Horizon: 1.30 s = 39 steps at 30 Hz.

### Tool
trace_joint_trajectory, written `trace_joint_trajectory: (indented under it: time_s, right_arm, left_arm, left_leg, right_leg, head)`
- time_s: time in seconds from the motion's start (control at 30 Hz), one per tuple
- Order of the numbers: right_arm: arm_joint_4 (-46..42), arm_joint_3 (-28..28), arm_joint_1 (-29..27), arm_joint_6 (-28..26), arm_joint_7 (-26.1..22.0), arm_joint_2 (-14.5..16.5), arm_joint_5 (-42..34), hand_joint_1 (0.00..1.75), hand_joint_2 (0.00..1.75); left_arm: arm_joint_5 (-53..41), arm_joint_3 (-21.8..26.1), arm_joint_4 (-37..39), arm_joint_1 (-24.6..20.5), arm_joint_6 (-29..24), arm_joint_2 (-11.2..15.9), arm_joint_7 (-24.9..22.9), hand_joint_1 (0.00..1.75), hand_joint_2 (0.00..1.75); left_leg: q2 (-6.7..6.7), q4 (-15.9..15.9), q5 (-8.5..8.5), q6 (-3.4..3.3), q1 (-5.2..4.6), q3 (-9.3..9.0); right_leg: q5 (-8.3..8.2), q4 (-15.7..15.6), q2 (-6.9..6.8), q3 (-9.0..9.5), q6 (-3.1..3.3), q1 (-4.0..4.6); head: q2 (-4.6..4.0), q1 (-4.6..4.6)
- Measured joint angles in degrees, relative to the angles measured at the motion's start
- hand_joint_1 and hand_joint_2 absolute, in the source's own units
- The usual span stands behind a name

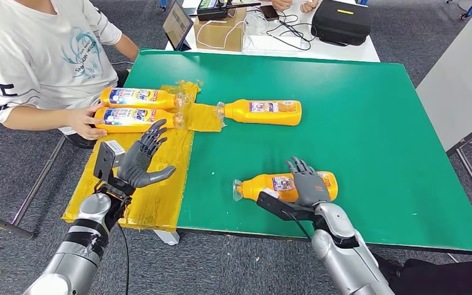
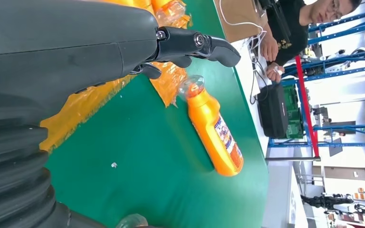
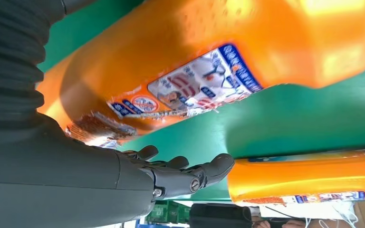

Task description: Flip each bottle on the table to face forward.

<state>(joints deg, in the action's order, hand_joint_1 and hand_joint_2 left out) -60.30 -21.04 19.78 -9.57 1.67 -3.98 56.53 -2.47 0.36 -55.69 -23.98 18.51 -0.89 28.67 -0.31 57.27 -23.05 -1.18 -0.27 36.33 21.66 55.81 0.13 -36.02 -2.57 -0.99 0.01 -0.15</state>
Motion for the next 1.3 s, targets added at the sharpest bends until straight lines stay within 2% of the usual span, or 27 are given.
trace_joint_trajectory:
  time_s: [0.33,0.83,1.1,1.23,1.3]
  right_arm:
    - [0.8,0.0,2.0,-0.1,0.1,-1.6,0.1,0.0,1.75]
    - [7.1,-2.7,8.5,12.1,0.9,-7.2,-1.0,0.0,1.75]
    - [9.2,-4.5,10.4,13.3,0.9,-9.5,-2.3,0.0,1.75]
    - [9.9,-4.9,11.1,14.4,0.6,-10.0,-3.4,1.74,1.75]
    - [10.3,-5.1,11.6,15.0,-0.2,-10.2,-5.0,1.75,1.75]
  left_arm:
    - [1.2,-0.7,-0.1,-0.2,0.2,-0.2,-0.5,0.0,1.75]
    - [1.8,-1.5,0.4,-0.7,2.0,-0.1,-0.2,0.0,1.75]
    - [1.8,-1.5,1.3,-1.1,2.0,0.0,0.1,0.0,1.75]
    - [1.8,-1.5,1.5,-1.2,2.4,0.0,0.2,0.0,1.75]
    - [1.9,-1.5,1.7,-1.3,2.6,0.0,0.3,0.0,1.75]
  left_leg:
    - [0.01,0.0,0.0,0.0,0.0,0.0]
    - [-0.02,0.0,0.0,-0.01,-0.01,0.0]
    - [-0.04,0.0,0.01,-0.01,-0.01,0.0]
    - [-0.05,0.0,0.01,-0.01,-0.01,0.0]
    - [-0.05,0.0,0.01,-0.01,-0.01,0.0]
  right_leg:
    - [0.0,0.0,0.0,-0.01,0.0,0.0]
    - [-0.01,0.0,0.0,0.0,-0.01,0.0]
    - [-0.01,0.0,-0.01,0.02,-0.02,-0.01]
    - [-0.01,0.0,-0.01,0.02,-0.02,-0.01]
    - [-0.01,0.0,-0.01,0.02,-0.02,0.0]
  head:
    - [0.0,0.0]
    - [0.0,-0.02]
    - [0.01,-0.01]
    - [0.01,-0.02]
    - [0.01,-0.01]
